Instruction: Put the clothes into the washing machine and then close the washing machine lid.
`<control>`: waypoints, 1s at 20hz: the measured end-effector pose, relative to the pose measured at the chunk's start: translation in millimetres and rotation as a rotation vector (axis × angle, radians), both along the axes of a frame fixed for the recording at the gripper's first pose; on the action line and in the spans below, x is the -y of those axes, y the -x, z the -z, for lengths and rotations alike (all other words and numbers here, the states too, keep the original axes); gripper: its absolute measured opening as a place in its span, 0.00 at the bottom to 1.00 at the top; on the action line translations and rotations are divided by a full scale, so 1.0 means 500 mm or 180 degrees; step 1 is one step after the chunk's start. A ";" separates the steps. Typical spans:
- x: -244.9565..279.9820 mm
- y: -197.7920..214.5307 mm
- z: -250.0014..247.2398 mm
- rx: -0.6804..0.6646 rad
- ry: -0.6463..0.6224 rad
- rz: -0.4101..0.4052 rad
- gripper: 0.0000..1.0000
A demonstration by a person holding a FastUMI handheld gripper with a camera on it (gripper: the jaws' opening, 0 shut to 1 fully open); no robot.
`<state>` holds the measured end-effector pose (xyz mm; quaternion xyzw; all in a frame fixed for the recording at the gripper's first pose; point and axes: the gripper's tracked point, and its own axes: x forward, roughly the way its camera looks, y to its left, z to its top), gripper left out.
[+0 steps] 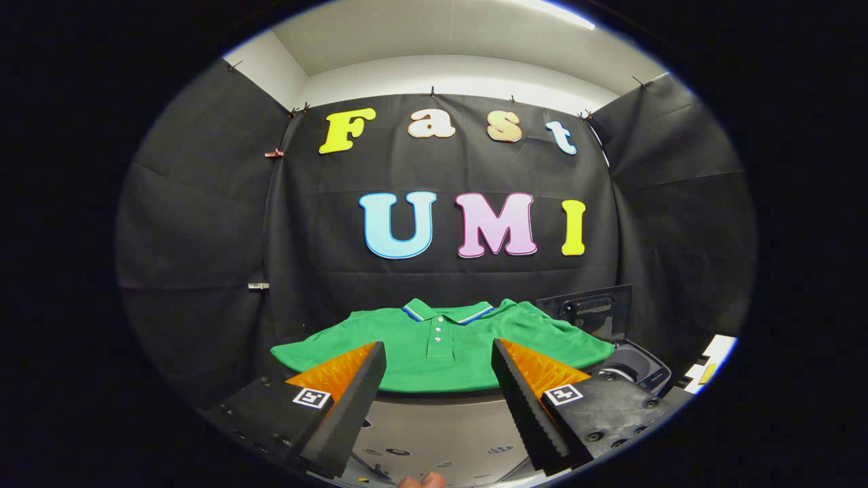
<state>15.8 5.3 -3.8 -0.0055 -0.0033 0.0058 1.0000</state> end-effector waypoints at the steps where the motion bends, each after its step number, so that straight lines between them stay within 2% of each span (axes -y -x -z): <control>1: 0.002 -0.002 0.000 -0.0006 0.0009 0.0011 0.98; 10: 0.008 -0.044 -0.012 -0.0085 -0.0037 0.0040 0.98; 20: 0.030 -0.167 -0.035 -0.0269 -0.0084 0.0091 0.98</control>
